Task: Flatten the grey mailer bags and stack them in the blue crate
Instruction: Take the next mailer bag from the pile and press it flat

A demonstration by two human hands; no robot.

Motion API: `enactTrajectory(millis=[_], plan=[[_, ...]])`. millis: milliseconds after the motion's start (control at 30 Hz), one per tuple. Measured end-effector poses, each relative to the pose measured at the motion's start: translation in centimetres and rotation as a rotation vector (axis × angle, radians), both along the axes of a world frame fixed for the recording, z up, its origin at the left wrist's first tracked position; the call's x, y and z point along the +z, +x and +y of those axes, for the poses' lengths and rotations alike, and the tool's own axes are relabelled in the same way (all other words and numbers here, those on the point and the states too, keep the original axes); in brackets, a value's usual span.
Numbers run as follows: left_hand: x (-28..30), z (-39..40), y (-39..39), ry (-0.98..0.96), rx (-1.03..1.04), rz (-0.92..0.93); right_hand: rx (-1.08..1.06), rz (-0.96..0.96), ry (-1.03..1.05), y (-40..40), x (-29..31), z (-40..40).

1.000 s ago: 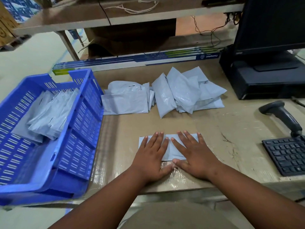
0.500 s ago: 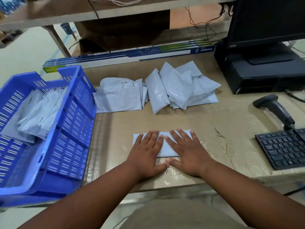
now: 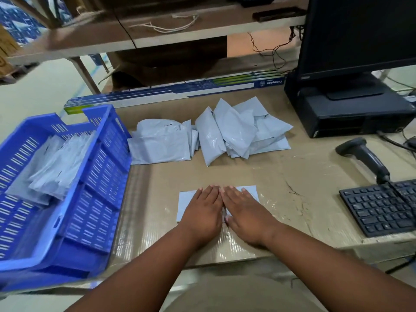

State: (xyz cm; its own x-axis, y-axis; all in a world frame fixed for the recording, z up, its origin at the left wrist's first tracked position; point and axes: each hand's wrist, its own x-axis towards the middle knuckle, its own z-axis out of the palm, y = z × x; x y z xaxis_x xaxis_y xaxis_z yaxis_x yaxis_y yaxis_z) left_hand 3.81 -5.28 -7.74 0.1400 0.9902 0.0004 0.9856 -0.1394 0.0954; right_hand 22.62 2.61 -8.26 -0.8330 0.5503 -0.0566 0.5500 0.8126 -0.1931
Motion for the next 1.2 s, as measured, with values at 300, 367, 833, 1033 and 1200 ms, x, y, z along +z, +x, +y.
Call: enactTrajectory(millis=[300,367,833,1033,1200], plan=[[-1.9,-3.4,-4.8,0.101,0.071,-0.005,-0.119,-0.080,-0.013,3.3,-0.7,0.6],[-2.2,-4.3,-6.0,0.058,0.113,-0.017,-0.163,-0.128,-0.035,4.7,-0.5,0.9],[-1.0,-1.9,-2.2,0.081,0.031,-0.138,-0.068,0.049,-0.006,-1.6,1.9,-1.1],[-2.5,-2.4,-2.8,0.083,-0.007,-0.050,-0.109,-0.036,0.000,-1.0,-1.0,-1.3],[-2.1,-4.3,-5.8,0.037,0.118,-0.073,-0.206,-0.097,0.007,2.0,-1.3,-0.1]])
